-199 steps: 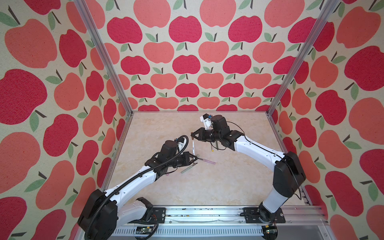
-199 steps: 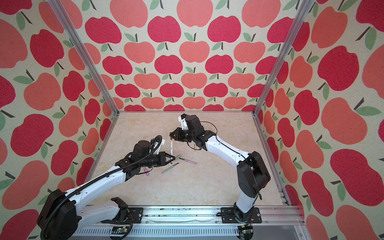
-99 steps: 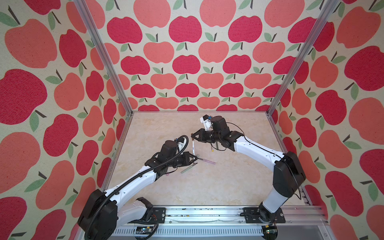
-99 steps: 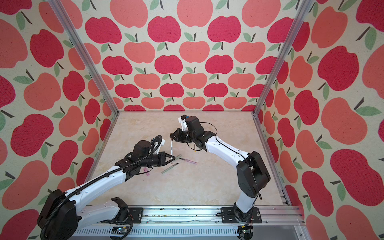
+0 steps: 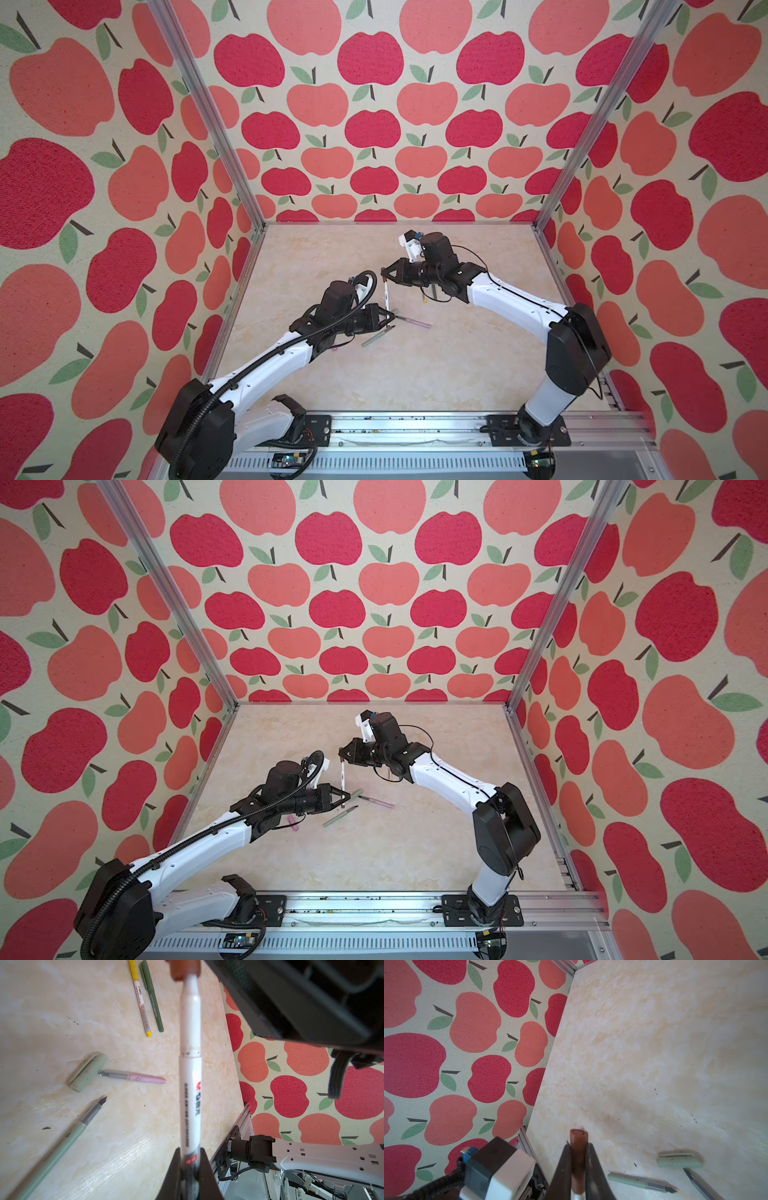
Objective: Insert the pens into the pen caps
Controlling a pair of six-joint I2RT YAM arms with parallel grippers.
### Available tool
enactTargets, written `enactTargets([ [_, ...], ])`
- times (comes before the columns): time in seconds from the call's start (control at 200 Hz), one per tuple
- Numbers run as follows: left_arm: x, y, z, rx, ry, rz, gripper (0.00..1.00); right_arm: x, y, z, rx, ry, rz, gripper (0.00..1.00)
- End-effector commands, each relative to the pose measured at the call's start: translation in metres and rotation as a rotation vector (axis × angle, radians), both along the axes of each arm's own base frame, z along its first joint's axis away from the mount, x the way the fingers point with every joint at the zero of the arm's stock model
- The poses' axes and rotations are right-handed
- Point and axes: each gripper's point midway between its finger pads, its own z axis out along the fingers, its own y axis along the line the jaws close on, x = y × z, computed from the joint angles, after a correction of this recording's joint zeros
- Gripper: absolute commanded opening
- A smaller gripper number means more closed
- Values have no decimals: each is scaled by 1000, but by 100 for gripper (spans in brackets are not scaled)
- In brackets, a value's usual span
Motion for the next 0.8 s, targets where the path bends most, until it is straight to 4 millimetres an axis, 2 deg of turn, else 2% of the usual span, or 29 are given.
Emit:
enactTargets([
  [0.0,0,1,5,-4,-16,11,0,-7,-3,4,-5,-12,7,4],
  [0.385,2,7,9,3,-37,41,0,-18,-2,4,-6,-2,17,4],
  [0.65,13,16,7,27,-62,96,0,-32,4,1,-8,18,36,4],
  [0.68,13,18,16,14,-90,103,0,-34,4,1,-7,20,38,4],
  [0.795,20,26,23,32,-141,142,0,-40,7,-2,-9,34,45,4],
])
